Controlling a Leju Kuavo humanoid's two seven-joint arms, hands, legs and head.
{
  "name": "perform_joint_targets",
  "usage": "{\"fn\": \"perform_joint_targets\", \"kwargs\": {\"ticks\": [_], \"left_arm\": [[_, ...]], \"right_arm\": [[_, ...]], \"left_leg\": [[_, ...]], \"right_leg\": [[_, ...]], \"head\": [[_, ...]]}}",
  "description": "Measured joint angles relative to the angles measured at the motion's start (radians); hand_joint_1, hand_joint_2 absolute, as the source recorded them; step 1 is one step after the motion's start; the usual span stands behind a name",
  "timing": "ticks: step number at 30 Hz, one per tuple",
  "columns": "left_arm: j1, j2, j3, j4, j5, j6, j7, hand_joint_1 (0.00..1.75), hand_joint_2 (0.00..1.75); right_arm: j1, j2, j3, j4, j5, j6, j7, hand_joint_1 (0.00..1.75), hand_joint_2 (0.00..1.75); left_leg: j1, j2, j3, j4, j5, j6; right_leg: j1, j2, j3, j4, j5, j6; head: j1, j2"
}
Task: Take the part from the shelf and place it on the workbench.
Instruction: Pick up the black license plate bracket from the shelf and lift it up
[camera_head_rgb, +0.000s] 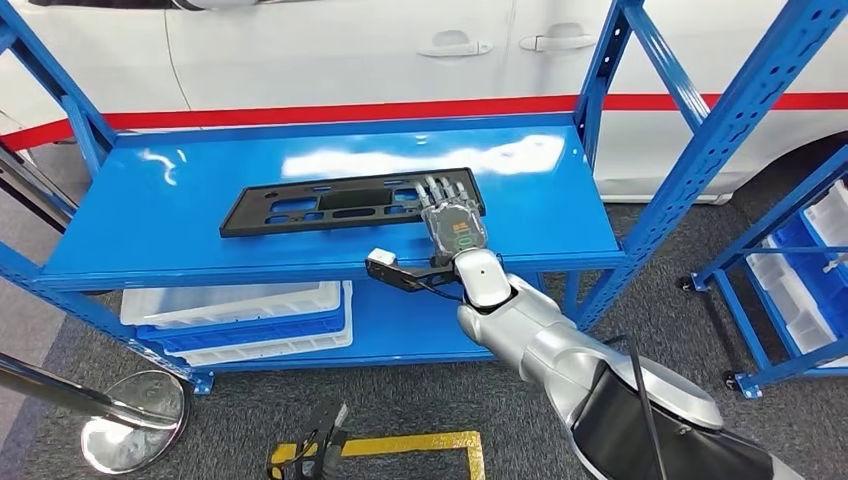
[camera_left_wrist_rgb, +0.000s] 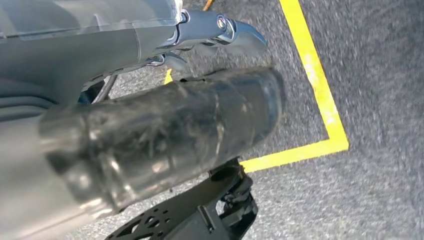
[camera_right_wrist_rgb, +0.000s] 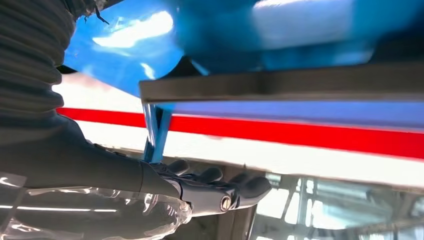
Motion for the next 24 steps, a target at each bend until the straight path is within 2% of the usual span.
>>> {"fn": "perform_joint_targets", "kwargs": {"ticks": [2, 4, 5, 6, 7, 8, 9, 11, 12, 14, 16, 18, 20, 21, 22, 23, 24], "left_arm": [[-0.002, 0.0, 0.0, 0.0, -0.005, 0.0, 0.0, 0.0, 0.0], [-0.003, 0.0, 0.0, 0.0, -0.007, 0.007, -0.001, 0.0, 0.0], [-0.002, 0.0, 0.0, 0.0, -0.007, 0.015, -0.004, 0.0, 0.0], [0.0, 0.0, 0.0, 0.0, -0.007, 0.025, -0.006, 0.0, 0.0], [0.002, -0.001, 0.0, 0.0, -0.007, 0.035, -0.009, 0.0, 0.0], [0.003, -0.001, 0.0, 0.0, -0.007, 0.043, -0.012, 0.0, 0.0], [0.003, -0.001, 0.0, 0.0, -0.007, 0.047, -0.014, 0.0, 0.0], [0.002, -0.002, 0.0, 0.0, -0.008, 0.05, -0.015, 0.0, 0.0], [0.002, -0.002, 0.0, 0.0, -0.008, 0.048, -0.014, 0.0, 0.0], [0.002, -0.002, 0.0, 0.0, -0.008, 0.036, -0.009, 0.0, 0.0], [0.0, -0.002, 0.0, 0.0, -0.01, 0.019, -0.001, 0.0, 0.0], [-0.003, -0.002, 0.0, 0.0, -0.013, 0.008, 0.004, 0.0, 0.0], [-0.004, -0.001, 0.0, 0.0, -0.015, 0.005, 0.007, 0.0, 0.0], [-0.004, -0.001, 0.0, 0.0, -0.016, 0.004, 0.008, 0.0, 0.0], [-0.003, -0.001, 0.0, 0.0, -0.017, 0.004, 0.008, 0.0, 0.0], [-0.003, -0.001, 0.0, 0.001, -0.018, 0.004, 0.008, 0.0, 0.0], [-0.003, -0.001, 0.0, 0.001, -0.02, 0.005, 0.008, 0.0, 0.0]], "right_arm": [[0.0, 0.0, 0.0, 0.0, 0.007, -0.018, 0.0, 0.0, 1.75], [0.0, -0.001, 0.0, 0.001, 0.012, -0.026, -0.001, 0.0, 1.75], [0.001, -0.002, 0.0, 0.002, 0.014, -0.029, -0.001, 0.0, 1.75], [0.002, -0.002, 0.0, 0.003, 0.016, -0.03, -0.001, 0.0, 1.75], [0.003, -0.003, 0.0, 0.004, 0.02, -0.033, 0.0, 0.0, 1.75], [0.004, -0.003, 0.0, 0.005, 0.024, -0.036, 0.0, 0.0, 1.75], [0.004, -0.003, 0.0, 0.005, 0.029, -0.039, 0.001, 0.0, 1.75], [0.004, -0.003, 0.0, 0.005, 0.036, -0.045, 0.003, 0.0, 1.75], [0.004, -0.004, 0.0, 0.005, 0.038, -0.048, 0.004, 0.0, 1.75], [0.004, -0.004, 0.0, 0.005, 0.041, -0.052, 0.005, 0.0, 1.75], [0.004, -0.005, -0.001, 0.005, 0.043, -0.057, -0.002, 0.0, 1.75], [0.004, -0.006, -0.001, 0.005, 0.036, -0.07, -0.021, 0.0, 0.87], [0.009, -0.007, -0.002, 0.005, 0.027, -0.08, -0.041, 0.0, 0.0], [0.013, -0.007, -0.002, 0.005, 0.023, -0.082, -0.048, 0.0, 0.0], [0.016, -0.009, -0.003, 0.005, 0.018, -0.082, -0.057, 0.0, 0.0], [0.018, -0.01, -0.005, 0.005, 0.01, -0.083, -0.068, 0.0, 0.0], [0.019, -0.01, -0.008, 0.005, 0.001, -0.085, -0.081, 0.0, 0.0]], "left_leg": [[0.003, 0.0, -0.023, 0.054, -0.035, -0.01], [0.006, 0.0, -0.076, 0.169, -0.09, -0.019], [0.007, 0.0, -0.102, 0.222, -0.107, -0.02], [0.007, 0.0, -0.118, 0.249, -0.109, -0.02], [0.007, 0.0, -0.117, 0.243, -0.094, -0.018], [0.006, 0.0, -0.097, 0.198, -0.063, -0.012], [0.004, 0.0, -0.066, 0.132, -0.03, -0.005], [-0.001, -0.001, -0.011, 0.021, 0.008, 0.008], [-0.004, -0.002, 0.0, -0.004, 0.011, 0.011], [-0.006, -0.003, 0.003, -0.015, 0.012, 0.016], [-0.001, -0.002, 0.012, -0.033, 0.023, 0.024], [0.004, -0.001, 0.019, -0.046, 0.031, 0.032], [0.003, 0.0, 0.018, -0.046, 0.032, 0.035], [0.003, -0.001, 0.017, -0.045, 0.031, 0.036], [0.003, -0.001, 0.017, -0.042, 0.03, 0.036], [0.003, -0.002, 0.017, -0.039, 0.028, 0.035], [0.003, -0.003, 0.016, -0.034, 0.024, 0.032]], "right_leg": [[-0.003, 0.001, 0.002, -0.004, 0.003, -0.01], [-0.002, 0.001, 0.002, -0.005, 0.003, -0.015], [-0.001, 0.001, 0.001, -0.004, 0.003, -0.016], [0.0, 0.001, 0.002, -0.004, 0.003, -0.016], [0.001, 0.002, 0.002, -0.004, 0.003, -0.016], [0.002, 0.003, 0.003, -0.004, 0.003, -0.016], [0.003, 0.004, 0.004, -0.005, 0.003, -0.016], [0.006, 0.006, 0.003, -0.006, 0.004, -0.012], [0.006, 0.006, 0.003, -0.008, 0.005, -0.008], [0.006, 0.006, 0.004, -0.016, 0.01, 0.003], [0.007, 0.004, 0.003, -0.013, 0.003, 0.015], [0.006, 0.001, -0.028, 0.058, -0.043, 0.023], [0.006, 0.0, -0.084, 0.18, -0.1, 0.028], [0.006, 0.0, -0.102, 0.22, -0.11, 0.03], [0.005, 0.0, -0.104, 0.226, -0.102, 0.032], [0.003, -0.001, -0.088, 0.196, -0.078, 0.032], [0.002, -0.002, -0.057, 0.137, -0.045, 0.033]], "head": [[-0.004, 0.0], [-0.008, 0.0], [-0.008, 0.0], [-0.008, 0.0], [-0.008, 0.0], [-0.008, 0.0], [-0.008, 0.0], [-0.008, 0.0], [-0.007, 0.0], [-0.007, 0.0], [-0.006, 0.0], [-0.003, 0.0], [-0.001, 0.0], [-0.001, 0.0], [0.0, 0.0], [0.0, 0.0], [0.0, 0.0]]}}
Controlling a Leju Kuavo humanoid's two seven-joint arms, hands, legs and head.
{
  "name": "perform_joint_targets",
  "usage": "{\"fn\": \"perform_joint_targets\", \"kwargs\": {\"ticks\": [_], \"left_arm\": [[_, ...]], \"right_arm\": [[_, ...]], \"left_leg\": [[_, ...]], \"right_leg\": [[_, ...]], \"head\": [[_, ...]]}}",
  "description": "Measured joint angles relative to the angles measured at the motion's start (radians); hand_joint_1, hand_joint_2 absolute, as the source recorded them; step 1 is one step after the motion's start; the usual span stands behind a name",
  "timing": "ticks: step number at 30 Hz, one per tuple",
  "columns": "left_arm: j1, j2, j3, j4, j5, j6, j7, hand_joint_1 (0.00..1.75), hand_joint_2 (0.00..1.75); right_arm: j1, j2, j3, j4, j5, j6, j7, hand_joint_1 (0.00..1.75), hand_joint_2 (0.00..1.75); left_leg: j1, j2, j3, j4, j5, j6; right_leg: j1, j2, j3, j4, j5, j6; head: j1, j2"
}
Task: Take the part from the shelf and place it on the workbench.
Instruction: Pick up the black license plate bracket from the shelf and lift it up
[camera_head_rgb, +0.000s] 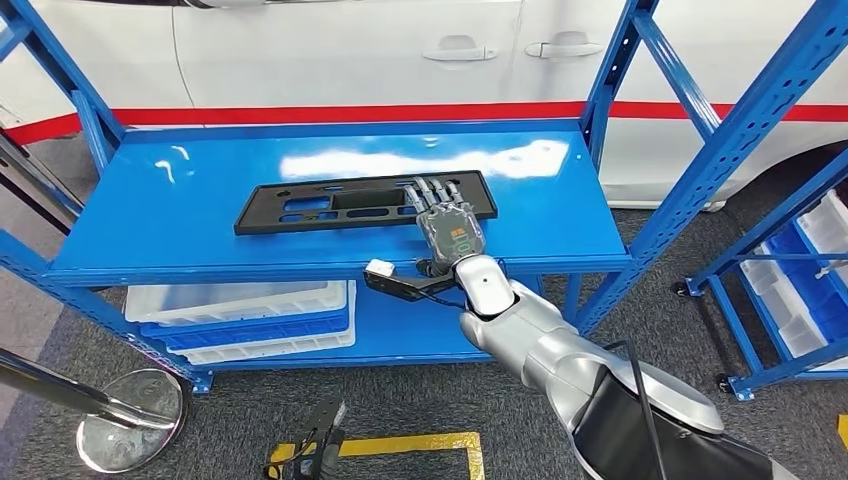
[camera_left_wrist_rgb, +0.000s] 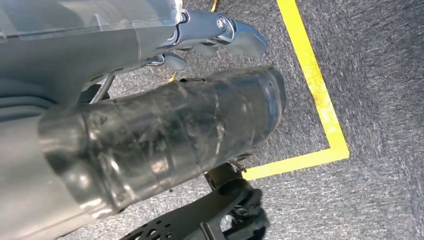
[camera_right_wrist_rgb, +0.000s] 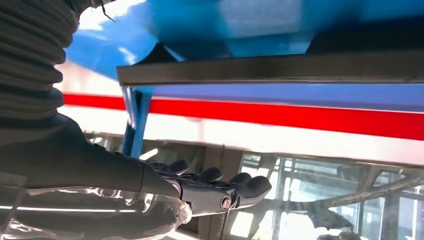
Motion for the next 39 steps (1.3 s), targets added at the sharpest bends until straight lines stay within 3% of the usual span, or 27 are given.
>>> {"fn": "perform_joint_targets", "kwargs": {"ticks": [2, 3, 7, 9, 11, 13, 14, 17, 19, 24, 26, 28, 29, 30, 31, 32, 34, 35, 39], "left_arm": [[-0.001, 0.0, 0.0, 0.0, -0.003, 0.0, -0.002, 0.0, 0.0], [-0.001, 0.0, 0.0, 0.0, -0.005, 0.0, -0.003, 0.0, 0.0], [-0.002, 0.001, 0.0, 0.0, -0.007, 0.0, -0.007, 0.0, 0.0], [-0.003, 0.002, -0.001, 0.0, -0.008, 0.0, -0.008, 0.0, 0.0], [-0.003, 0.002, -0.001, 0.0, -0.008, -0.001, -0.009, 0.0, 0.0], [-0.001, 0.002, -0.003, 0.0, -0.009, -0.002, -0.009, 0.0, 0.0], [-0.001, 0.002, -0.003, 0.0, -0.01, -0.003, -0.009, 0.0, 0.0], [-0.002, 0.002, -0.004, 0.0, -0.013, -0.005, -0.009, 0.0, 0.0], [-0.004, 0.002, -0.004, 0.0, -0.013, -0.005, -0.009, 0.0, 0.0], [-0.003, 0.001, -0.004, 0.0, -0.013, -0.005, -0.009, 0.0, 0.0], [-0.004, 0.0, -0.004, 0.0, -0.013, -0.005, -0.009, 0.0, 0.0], [-0.003, 0.0, -0.004, 0.0, -0.013, -0.006, -0.009, 0.0, 0.0], [-0.002, 0.0, -0.004, 0.0, -0.013, -0.006, -0.009, 0.0, 0.0], [-0.002, 0.0, -0.004, 0.0, -0.014, -0.007, -0.009, 0.0, 0.0], [-0.001, 0.0, -0.004, 0.0, -0.016, -0.007, -0.009, 0.0, 0.0], [-0.001, 0.0, -0.004, 0.0, -0.017, -0.007, -0.008, 0.0, 0.0], [-0.003, 0.0, -0.004, 0.0, -0.02, -0.008, -0.008, 0.0, 0.0], [-0.003, 0.0, -0.004, 0.0, -0.02, -0.008, -0.007, 0.0, 0.0], [-0.003, 0.001, -0.004, 0.0, -0.022, -0.008, -0.006, 0.0, 0.0]], "right_arm": [[0.0, 0.0, -0.009, -0.001, -0.016, -0.008, -0.023, 0.0, 0.0], [0.0, 0.0, -0.013, -0.002, -0.022, -0.011, -0.031, 0.0, 0.0], [0.003, 0.0, -0.027, -0.006, -0.032, -0.016, -0.051, 0.0, 0.0], [0.003, 0.0, -0.035, -0.008, -0.034, -0.016, -0.058, 0.0, 0.0], [0.004, 0.0, -0.04, -0.008, -0.035, -0.016, -0.062, 0.0, 0.0], [0.007, -0.001, -0.044, -0.008, -0.035, -0.016, -0.063, 0.0, 0.0], [0.009, -0.001, -0.046, -0.008, -0.035, -0.016, -0.063, 0.0, 0.0], [0.008, -0.001, -0.051, -0.009, -0.034, -0.017, -0.063, 0.0, 0.0], [0.008, -0.001, -0.055, -0.009, -0.034, -0.017, -0.063, 0.0, 0.0], [0.009, -0.002, -0.059, -0.011, -0.034, -0.019, -0.062, 0.0, 0.0], [0.008, -0.003, -0.061, -0.011, -0.034, -0.019, -0.062, 0.0, 0.0], [0.013, -0.004, -0.062, -0.011, -0.034, -0.02, -0.062, 0.0, 0.0], [0.016, -0.006, -0.062, -0.011, -0.034, -0.02, -0.062, 0.0, 0.0], [0.019, -0.007, -0.062, -0.011, -0.034, -0.02, -0.062, 0.0, 0.0], [0.02, -0.008, -0.062, -0.011, -0.034, -0.019, -0.062, 0.0, 0.0], [0.02, -0.009, -0.063, -0.011, -0.035, -0.019, -0.062, 0.0, 0.0], [0.018, -0.01, -0.064, -0.011, -0.04, -0.019, -0.062, 0.0, 0.0], [0.018, -0.01, -0.065, -0.012, -0.041, -0.019, -0.062, 0.0, 0.0], [0.021, -0.013, -0.07, -0.014, -0.042, -0.018, -0.062, 0.0, 0.0]], "left_leg": [[-0.003, -0.002, -0.005, 0.013, -0.008, -0.009], [-0.005, -0.002, -0.008, 0.018, -0.011, -0.014], [-0.005, -0.002, -0.017, 0.031, -0.02, -0.03], [-0.001, -0.001, -0.045, 0.096, -0.06, -0.043], [0.003, -0.001, -0.099, 0.213, -0.11, -0.051], [0.005, -0.001, -0.133, 0.272, -0.116, -0.052], [0.005, -0.001, -0.127, 0.252, -0.093, -0.05], [0.0, -0.002, -0.046, 0.077, -0.009, -0.034], [-0.006, -0.003, -0.017, 0.019, -0.002, -0.025], [-0.004, -0.003, -0.003, -0.007, 0.005, -0.01], [0.001, -0.001, 0.006, -0.02, 0.01, -0.001], [0.0, -0.001, 0.006, -0.019, 0.008, 0.005], [0.0, -0.001, 0.006, -0.016, 0.006, 0.006], [-0.001, -0.002, 0.006, -0.012, 0.002, 0.005], [0.0, -0.003, 0.007, -0.007, -0.002, 0.004], [0.0, -0.004, 0.007, 0.0, -0.008, 0.001], [-0.004, -0.005, 0.001, 0.016, -0.02, -0.007], [-0.006, -0.006, -0.002, 0.022, -0.024, -0.012], [-0.006, -0.005, -0.005, 0.028, -0.032, -0.025]], "right_leg": [[0.0, -0.001, 0.058, -0.11, 0.036, -0.006], [0.001, 0.0, 0.072, -0.137, 0.039, -0.011], [0.001, 0.002, 0.074, -0.147, 0.04, -0.034], [-0.003, 0.002, 0.077, -0.151, 0.042, -0.044], [-0.002, 0.002, 0.078, -0.151, 0.041, -0.048], [-0.001, 0.003, 0.078, -0.151, 0.04, -0.049], [0.0, 0.004, 0.079, -0.151, 0.04, -0.049], [0.002, 0.007, 0.083, -0.152, 0.038, -0.045], [0.002, 0.007, 0.082, -0.155, 0.039, -0.037], [0.004, 0.004, 0.078, -0.148, 0.03, -0.014], [0.005, 0.001, 0.039, -0.063, -0.016, -0.008], [0.006, 0.001, -0.023, 0.057, -0.062, -0.006], [0.005, 0.0, -0.042, 0.09, -0.065, -0.005], [0.005, 0.0, -0.046, 0.089, -0.05, -0.005], [0.004, 0.0, -0.031, 0.051, -0.018, -0.005], [0.003, 0.0, -0.005, -0.012, 0.017, -0.006], [0.004, 0.0, 0.045, -0.115, 0.052, -0.011], [0.005, 0.0, 0.056, -0.138, 0.053, -0.016], [0.004, 0.004, 0.06, -0.147, 0.046, -0.037]], "head": [[-0.001, 0.0], [-0.001, 0.0], [-0.005, 0.0], [-0.01, 0.0], [-0.013, 0.0], [-0.013, 0.0], [-0.013, 0.0], [-0.013, 0.0], [-0.013, 0.0], [-0.011, 0.0], [-0.009, 0.0], [-0.008, 0.0], [-0.008, 0.0], [-0.007, 0.0], [-0.007, 0.0], [-0.006, 0.0], [-0.006, 0.0], [-0.007, 0.0], [-0.008, 0.0]]}}
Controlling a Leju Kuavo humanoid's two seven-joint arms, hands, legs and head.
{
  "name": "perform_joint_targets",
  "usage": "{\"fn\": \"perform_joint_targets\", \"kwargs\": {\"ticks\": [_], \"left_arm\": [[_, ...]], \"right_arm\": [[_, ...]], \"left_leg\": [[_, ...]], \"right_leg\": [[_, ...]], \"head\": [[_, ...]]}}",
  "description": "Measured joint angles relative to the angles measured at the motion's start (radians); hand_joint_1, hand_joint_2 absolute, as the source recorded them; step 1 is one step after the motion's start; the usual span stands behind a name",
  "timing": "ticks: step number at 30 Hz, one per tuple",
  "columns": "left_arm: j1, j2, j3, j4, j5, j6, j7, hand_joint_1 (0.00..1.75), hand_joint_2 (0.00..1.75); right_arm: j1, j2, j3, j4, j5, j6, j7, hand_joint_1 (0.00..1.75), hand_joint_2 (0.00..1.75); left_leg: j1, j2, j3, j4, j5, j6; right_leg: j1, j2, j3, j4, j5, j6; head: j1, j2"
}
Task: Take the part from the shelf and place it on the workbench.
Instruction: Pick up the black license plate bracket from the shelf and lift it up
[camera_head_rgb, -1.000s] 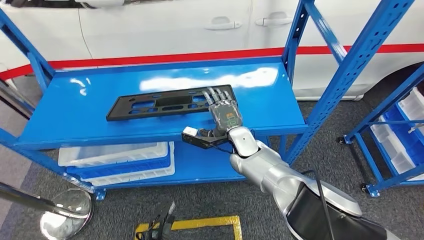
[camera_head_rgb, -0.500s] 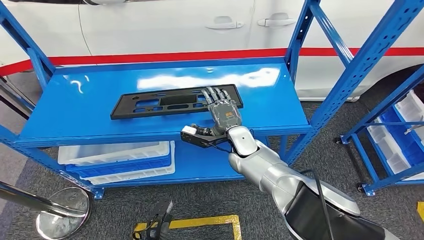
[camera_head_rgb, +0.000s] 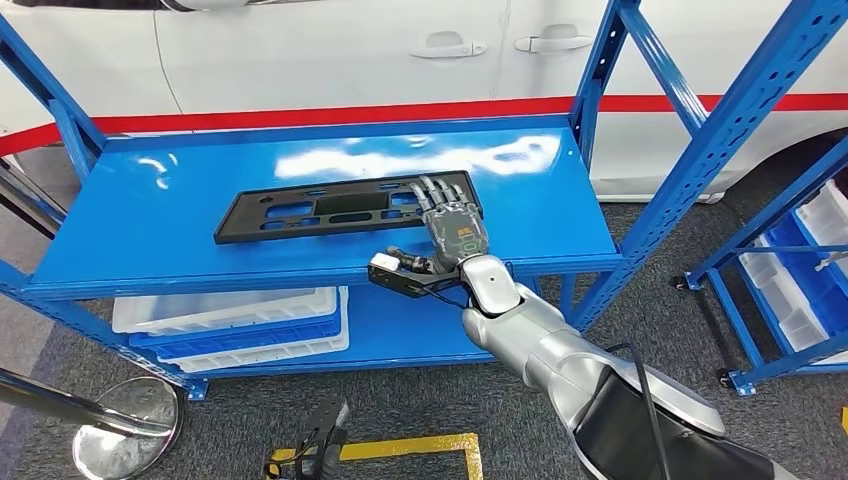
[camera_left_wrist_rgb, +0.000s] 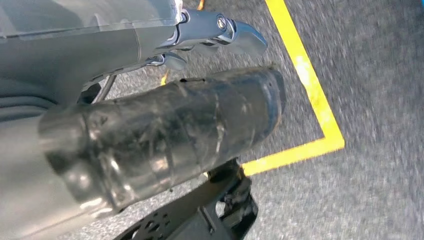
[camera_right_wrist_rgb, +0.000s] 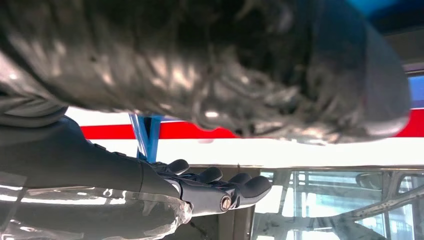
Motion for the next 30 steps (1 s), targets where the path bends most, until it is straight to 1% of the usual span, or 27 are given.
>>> {"fn": "perform_joint_targets", "kwargs": {"ticks": [1, 2, 3, 4, 5, 6, 7, 8, 9, 10, 11, 12, 14, 16, 17, 18, 19, 20, 21, 22, 23, 24, 25, 26, 27, 28, 30], "left_arm": [[0.0, 0.0, 0.0, 0.0, 0.0, 0.0, 0.0, 0.0, 0.0], [-0.001, 0.001, 0.0, 0.0, -0.001, 0.0, 0.0, 0.0, 0.0], [-0.002, 0.0, -0.001, 0.0, -0.001, 0.0, 0.0, 0.0, 0.0], [-0.002, 0.001, -0.001, 0.0, -0.001, 0.0, 0.0, 0.0, 0.0], [-0.002, 0.001, -0.002, 0.0, -0.001, 0.0, 0.0, 0.0, 0.0], [-0.001, 0.001, -0.002, 0.0, -0.001, 0.0, 0.0, 0.0, 0.0], [0.0, 0.001, -0.003, 0.0, -0.001, 0.0, 0.0, 0.0, 0.0], [0.0, 0.001, -0.003, 0.0, -0.001, 0.0, 0.0, 0.0, 0.0], [0.0, 0.001, -0.003, 0.0, -0.001, 0.0, 0.0, 0.0, 0.0], [0.0, 0.001, -0.003, 0.0, -0.001, 0.0, 0.0, 0.0, 0.0], [-0.002, 0.001, -0.003, 0.0, -0.001, 0.0, 0.0, 0.0, 0.0], [-0.003, 0.001, -0.003, 0.0, -0.001, 0.0, 0.0, 0.0, 0.0], [-0.004, 0.002, -0.003, 0.0, -0.001, 0.0, 0.0, 0.0, 0.0], [-0.004, 0.001, -0.003, 0.0, -0.002, 0.0, 0.0, 0.0, 0.0], [-0.004, 0.001, -0.003, 0.0, -0.002, 0.001, -0.001, 0.0, 0.0], [-0.004, 0.001, -0.003, 0.0, -0.002, 0.0, -0.002, 0.0, 0.0], [-0.004, 0.0, -0.003, 0.0, -0.003, 0.0, -0.003, 0.0, 0.0], [-0.005, 0.0, -0.003, 0.0, -0.003, 0.0, -0.004, 0.0, 0.0], [-0.004, 0.0, -0.003, 0.0, -0.003, -0.001, -0.005, 0.0, 0.0], [-0.003, 0.0, -0.003, 0.0, -0.003, -0.001, -0.006, 0.0, 0.0], [-0.002, 0.0, -0.003, 0.0, -0.003, -0.001, -0.006, 0.0, 0.0], [-0.001, 0.0, -0.003, 0.0, -0.003, -0.001, -0.007, 0.0, 0.0], [0.0, 0.0, -0.003, 0.0, -0.003, -0.001, -0.007, 0.0, 0.0], [-0.001, 0.0, -0.003, 0.0, -0.004, -0.001, -0.007, 0.0, 0.0], [-0.001, 0.0, -0.003, 0.0, -0.005, -0.001, -0.007, 0.0, 0.0], [-0.002, 0.001, -0.003, 0.0, -0.006, -0.001, -0.007, 0.0, 0.0], [-0.002, 0.001, -0.004, 0.0, -0.006, -0.001, -0.007, 0.0, 0.0]], "right_arm": [[-0.001, 0.0, -0.001, 0.0, 0.0, 0.0, 0.0, 0.0, 0.0], [-0.002, 0.0, -0.001, -0.001, 0.001, 0.001, 0.0, 0.0, 0.0], [-0.002, 0.0, -0.001, -0.002, 0.002, 0.001, 0.0, 0.0, 0.0], [-0.003, 0.0, -0.001, -0.002, 0.002, 0.003, 0.0, 0.0, 0.0], [-0.002, 0.0, -0.001, -0.002, 0.003, 0.005, 0.0, 0.0, 0.0], [-0.002, -0.001, -0.001, -0.003, 0.003, 0.008, 0.0, 0.0, 0.0], [-0.001, -0.001, -0.001, -0.003, 0.003, 0.01, 0.0, 0.0, 0.0], [0.0, -0.001, -0.001, -0.003, 0.003, 0.011, 0.0, 0.0, 0.0], [0.0, -0.001, -0.001, -0.003, 0.003, 0.012, 0.0, 0.0, 0.0], [-0.001, -0.001, -0.001, -0.003, 0.003, 0.012, 0.0, 0.0, 0.0], [-0.003, -0.001, -0.001, -0.003, 0.003, 0.013, 0.0, 0.0, 0.0], [-0.004, -0.001, -0.001, -0.003, 0.003, 0.013, -0.001, 0.0, 0.0], [-0.005, -0.001, -0.001, -0.004, 0.003, 0.013, -0.002, 0.0, 0.0], [-0.005, -0.001, -0.002, -0.007, 0.003, 0.013, -0.002, 0.0, 0.0], [-0.007, -0.001, -0.002, -0.009, 0.003, 0.013, -0.002, 0.0, 0.0], [-0.008, -0.002, -0.002, -0.01, 0.004, 0.014, -0.003, 0.0, 0.0], [-0.009, -0.002, -0.003, -0.011, 0.004, 0.015, -0.003, 0.0, 0.0], [-0.008, -0.002, -0.003, -0.011, 0.004, 0.017, -0.004, 0.0, 0.0], [-0.005, -0.003, -0.003, -0.011, 0.004, 0.019, -0.004, 0.0, 0.0], [-0.001, -0.004, -0.003, -0.011, 0.004, 0.022, -0.004, 0.0, 0.0], [0.002, -0.005, -0.003, -0.011, 0.004, 0.024, -0.004, 0.0, 0.0], [0.003, -0.006, -0.003, -0.011, 0.004, 0.025, -0.004, 0.0, 0.0], [0.003, -0.006, -0.003, -0.011, 0.004, 0.025, -0.004, 0.0, 0.0], [0.002, -0.006, -0.003, -0.012, 0.004, 0.026, -0.004, 0.0, 0.0], [0.001, -0.006, -0.003, -0.012, 0.004, 0.027, -0.005, 0.0, 0.0], [0.001, -0.006, -0.003, -0.013, 0.004, 0.028, -0.005, 0.0, 0.0], [0.003, -0.006, -0.003, -0.014, 0.004, 0.029, -0.005, 0.0, 0.0]], "left_leg": [[0.001, 0.0, -0.004, 0.013, -0.009, -0.005], [0.002, 0.001, -0.015, 0.038, -0.022, -0.009], [0.004, 0.001, -0.037, 0.082, -0.042, -0.014], [0.006, 0.002, -0.068, 0.14, -0.064, -0.019], [0.009, 0.002, -0.101, 0.197, -0.079, -0.022], [0.01, 0.002, -0.128, 0.237, -0.083, -0.024], [0.01, 0.002, -0.141, 0.245, -0.069, -0.023], [0.01, 0.002, -0.135, 0.216, -0.038, -0.02], [0.009, 0.002, -0.113, 0.16, 0.002, -0.014], [0.007, 0.002, -0.087, 0.1, 0.033, -0.007], [0.004, 0.001, -0.062, 0.046, 0.052, 0.0], [0.0, 0.001, -0.045, 0.012, 0.057, 0.005], [-0.005, 0.0, -0.034, -0.011, 0.047, 0.011], [0.0, 0.0, -0.022, -0.027, 0.048, 0.016], [0.003, 0.001, -0.013, -0.037, 0.049, 0.02], [0.006, 0.002, -0.004, -0.045, 0.049, 0.024], [0.005, 0.002, 0.002, -0.048, 0.047, 0.028], [0.005, 0.003, 0.006, -0.048, 0.044, 0.032], [0.006, 0.002, 0.008, -0.047, 0.04, 0.034], [0.006, 0.001, 0.01, -0.044, 0.035, 0.034], [0.006, 0.0, 0.012, -0.039, 0.029, 0.033], [0.007, -0.001, 0.015, -0.031, 0.02, 0.03], [0.008, -0.002, 0.017, -0.022, 0.01, 0.026], [0.007, -0.003, 0.018, -0.012, -0.001, 0.02], [0.005, -0.003, 0.016, -0.003, -0.01, 0.014], [0.004, -0.003, 0.013, 0.004, -0.016, 0.009], [0.002, -0.003, 0.012, 0.006, -0.021, 0.003]], "right_leg": [[-0.003, 0.0, 0.003, -0.002, 0.0, -0.004], [-0.004, 0.0, 0.006, -0.003, -0.001, -0.007], [-0.004, 0.0, 0.008, -0.003, -0.003, -0.01], [-0.004, 0.001, 0.01, -0.003, -0.004, -0.012], [-0.004, 0.001, 0.012, -0.003, -0.007, -0.014], [-0.003, 0.001, 0.015, -0.003, -0.009, -0.015], [-0.003, 0.001, 0.019, -0.002, -0.012, -0.016], [-0.002, 0.002, 0.024, -0.002, -0.016, -0.015], [-0.001, 0.003, 0.03, -0.002, -0.019, -0.014], [-0.001, 0.003, 0.035, -0.003, -0.023, -0.013], [0.0, 0.004, 0.038, -0.004, -0.026, -0.01], [0.001, 0.004, 0.04, -0.006, -0.027, -0.005], [0.0, 0.003, 0.04, -0.01, -0.029, 0.006], [0.002, 0.001, 0.042, -0.011, -0.034, 0.018], [0.003, 0.0, 0.036, 0.007, -0.045, 0.022], [0.004, -0.001, 0.018, 0.046, -0.064, 0.025], [0.003, -0.002, -0.01, 0.102, -0.088, 0.027], [0.003, -0.003, -0.046, 0.166, -0.113, 0.028], [0.002, -0.003, -0.081, 0.222, -0.127, 0.031], [0.0, -0.003, -0.106, 0.251, -0.124, 0.033], [-0.002, -0.004, -0.114, 0.245, -0.102, 0.036], [-0.006, -0.004, -0.105, 0.204, -0.062, 0.038], [-0.009, -0.006, -0.082, 0.141, -0.022, 0.04], [-0.01, -0.006, -0.057, 0.084, 0.005, 0.041], [-0.01, -0.006, -0.038, 0.044, 0.017, 0.037], [-0.009, -0.005, -0.029, 0.025, 0.014, 0.031], [-0.007, -0.002, -0.026, 0.019, 0.003, 0.015]], "head": [[-0.002, 0.0], [-0.005, 0.0], [-0.009, 0.0], [-0.013, 0.0], [-0.015, 0.0], [-0.015, 0.0], [-0.015, 0.0], [-0.015, 0.0], [-0.015, 0.0], [-0.014, 0.0], [-0.014, 0.0], [-0.015, 0.0], [-0.016, 0.0], [-0.016, 0.0], [-0.014, 0.0], [-0.012, 0.0], [-0.011, 0.0], [-0.011, 0.0], [-0.01, 0.0], [-0.01, 0.0], [-0.009, 0.0], [-0.009, 0.0], [-0.008, 0.0], [-0.008, 0.0], [-0.007, 0.0], [-0.008, 0.0], [-0.009, 0.0]]}}
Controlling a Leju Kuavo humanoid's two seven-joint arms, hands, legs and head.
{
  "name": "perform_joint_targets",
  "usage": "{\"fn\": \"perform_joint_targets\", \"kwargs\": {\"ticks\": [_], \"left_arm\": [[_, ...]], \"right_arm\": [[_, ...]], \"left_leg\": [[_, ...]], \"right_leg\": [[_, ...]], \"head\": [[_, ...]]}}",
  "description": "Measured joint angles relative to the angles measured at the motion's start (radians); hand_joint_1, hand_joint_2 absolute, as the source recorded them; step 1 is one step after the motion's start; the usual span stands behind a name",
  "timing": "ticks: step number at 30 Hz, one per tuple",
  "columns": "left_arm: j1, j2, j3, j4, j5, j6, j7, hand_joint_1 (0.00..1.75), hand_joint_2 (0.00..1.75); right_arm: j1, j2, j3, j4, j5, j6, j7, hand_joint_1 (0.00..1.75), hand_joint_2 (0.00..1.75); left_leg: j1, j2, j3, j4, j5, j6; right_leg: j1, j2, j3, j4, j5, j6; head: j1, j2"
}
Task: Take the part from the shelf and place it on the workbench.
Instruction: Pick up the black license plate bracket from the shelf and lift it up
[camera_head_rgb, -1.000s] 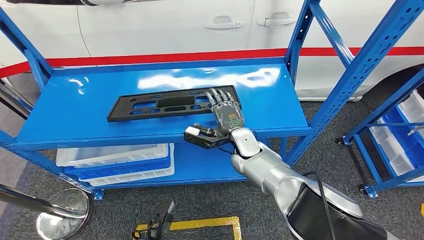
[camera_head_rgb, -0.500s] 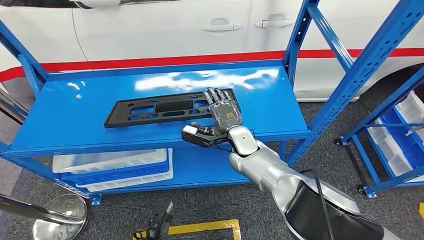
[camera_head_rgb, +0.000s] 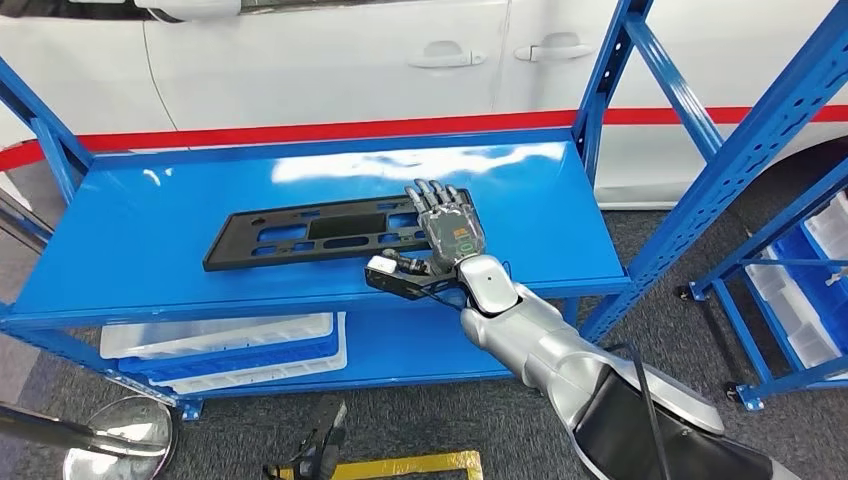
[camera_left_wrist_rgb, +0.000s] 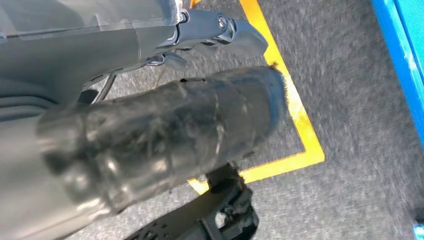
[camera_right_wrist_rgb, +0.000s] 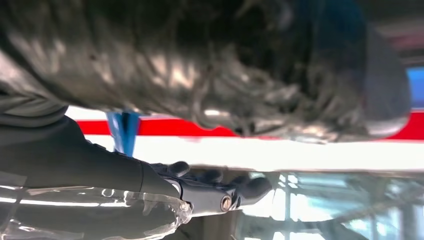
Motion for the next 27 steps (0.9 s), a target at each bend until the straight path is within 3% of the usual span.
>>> {"fn": "perform_joint_targets", "kwargs": {"ticks": [3, 6, 7, 8, 9, 11, 13, 16, 18, 21, 22, 23, 24, 25, 27], "left_arm": [[0.0, 0.0, 0.0, 0.0, 0.0, 0.0, 0.0, 0.0, 0.0], [-0.001, 0.0, 0.0, 0.0, 0.0, -0.003, 0.0, 0.0, 0.0], [0.001, 0.0, 0.0, 0.0, 0.001, -0.006, -0.001, 0.0, 0.0], [0.003, 0.0, 0.0, 0.0, 0.0, -0.009, -0.002, 0.0, 0.0], [0.004, 0.0, 0.0, 0.0, 0.0, -0.011, -0.004, 0.0, 0.0], [0.004, 0.0, 0.0, 0.0, -0.002, -0.013, -0.005, 0.0, 0.0], [0.003, 0.0, 0.0, 0.0, -0.003, -0.013, -0.004, 0.0, 0.0], [0.003, 0.0, 0.0, 0.0, -0.006, -0.013, -0.004, 0.0, 0.0], [0.003, 0.0, 0.0, 0.0, -0.009, -0.013, -0.003, 0.0, 0.0], [0.003, -0.001, 0.0, 0.0, -0.014, -0.014, -0.001, 0.0, 0.0], [0.004, -0.001, 0.0, 0.0, -0.016, -0.015, 0.001, 0.0, 0.0], [0.005, -0.001, 0.0, 0.0, -0.018, -0.016, 0.002, 0.0, 0.0], [0.006, 0.0, 0.0, 0.0, -0.02, -0.016, 0.004, 0.0, 0.0], [0.006, 0.0, 0.0, 0.0, -0.021, -0.017, 0.005, 0.0, 0.0], [0.006, 0.0, 0.0, 0.0, -0.023, -0.017, 0.006, 0.0, 0.0]], "right_arm": [[0.0, 0.0, 0.0, -0.003, 0.0, 0.0, 0.0, 0.0, 0.0], [0.0, 0.0, 0.0, -0.005, -0.003, 0.006, -0.007, 0.0, 0.0], [0.002, 0.0, 0.0, -0.006, -0.008, 0.011, -0.013, 0.0, 0.0], [0.005, 0.0, 0.0, -0.006, -0.014, 0.015, -0.021, 0.0, 0.0], [0.007, 0.0, 0.0, -0.006, -0.022, 0.019, -0.031, 0.0, 0.0], [0.009, 0.0, -0.003, -0.01, -0.045, 0.027, -0.056, 0.0, 0.87], [0.008, 0.001, -0.007, -0.014, -0.076, 0.033, -0.093, 0.0, 1.75], [0.012, 0.001, -0.015, -0.02, -0.116, 0.035, -0.144, 0.0, 1.75], [0.012, 0.0, -0.019, -0.024, -0.135, 0.034, -0.164, 0.0, 1.75], [0.019, 0.0, -0.021, -0.03, -0.156, 0.034, -0.193, 0.0, 1.75], [0.024, 0.0, -0.021, -0.031, -0.161, 0.035, -0.203, 0.0, 1.75], [0.029, 0.0, -0.021, -0.031, -0.164, 0.035, -0.212, 0.0, 1.75], [0.032, 0.0, -0.021, -0.032, -0.166, 0.036, -0.221, 0.0, 1.75], [0.035, 0.0, -0.021, -0.035, -0.167, 0.036, -0.228, 0.0, 1.75], [0.035, 0.001, -0.021, -0.042, -0.167, 0.041, -0.24, 0.0, 1.75]], "left_leg": [[0.004, 0.003, -0.019, 0.049, -0.027, -0.013], [0.008, 0.005, -0.121, 0.225, -0.085, -0.026], [0.008, 0.005, -0.152, 0.265, -0.086, -0.026], [0.008, 0.005, -0.167, 0.27, -0.067, -0.025], [0.008, 0.005, -0.162, 0.239, -0.031, -0.021], [0.004, 0.004, -0.113, 0.11, 0.051, -0.008], [-0.002, 0.004, -0.071, 0.017, 0.08, 0.003], [-0.001, 0.003, -0.059, -0.012, 0.074, 0.008], [0.005, 0.003, -0.049, -0.028, 0.077, 0.015], [0.005, 0.003, -0.04, -0.034, 0.075, 0.025], [0.004, 0.003, -0.039, -0.032, 0.074, 0.026], [0.004, 0.002, -0.039, -0.03, 0.071, 0.027], [0.004, 0.001, -0.039, -0.025, 0.068, 0.026], [0.004, 0.001, -0.039, -0.019, 0.062, 0.024], [0.001, -0.001, -0.043, -0.001, 0.05, 0.015]], "right_leg": [[-0.006, 0.002, 0.013, -0.005, -0.006, -0.016], [-0.006, 0.001, 0.026, -0.006, -0.016, -0.026], [-0.005, 0.002, 0.031, -0.006, -0.02, -0.026], [-0.005, 0.003, 0.037, -0.006, -0.024, -0.026], [-0.005, 0.004, 0.044, -0.006, -0.029, -0.026], [-0.002, 0.006, 0.059, -0.007, -0.039, -0.022], [0.0, 0.007, 0.066, -0.011, -0.045, -0.013], [0.001, 0.004, 0.067, -0.019, -0.047, 0.003], [0.003, 0.0, 0.056, 0.009, -0.068, 0.012], [0.003, -0.002, -0.025, 0.169, -0.141, 0.016], [0.003, -0.002, -0.052, 0.213, -0.15, 0.018], [0.003, -0.002, -0.065, 0.226, -0.14, 0.019], [0.002, -0.002, -0.061, 0.205, -0.113, 0.019], [0.002, -0.002, -0.041, 0.151, -0.074, 0.018], [0.002, -0.002, 0.006, 0.044, -0.027, 0.012]], "head": [[-0.005, 0.0], [-0.009, 0.0], [-0.01, 0.0], [-0.01, 0.0], [-0.01, 0.0], [-0.009, 0.0], [-0.009, 0.0], [-0.01, 0.0], [-0.008, 0.0], [-0.004, 0.0], [-0.004, 0.0], [-0.004, 0.0], [-0.004, 0.0], [-0.004, 0.0], [-0.004, 0.0]]}}
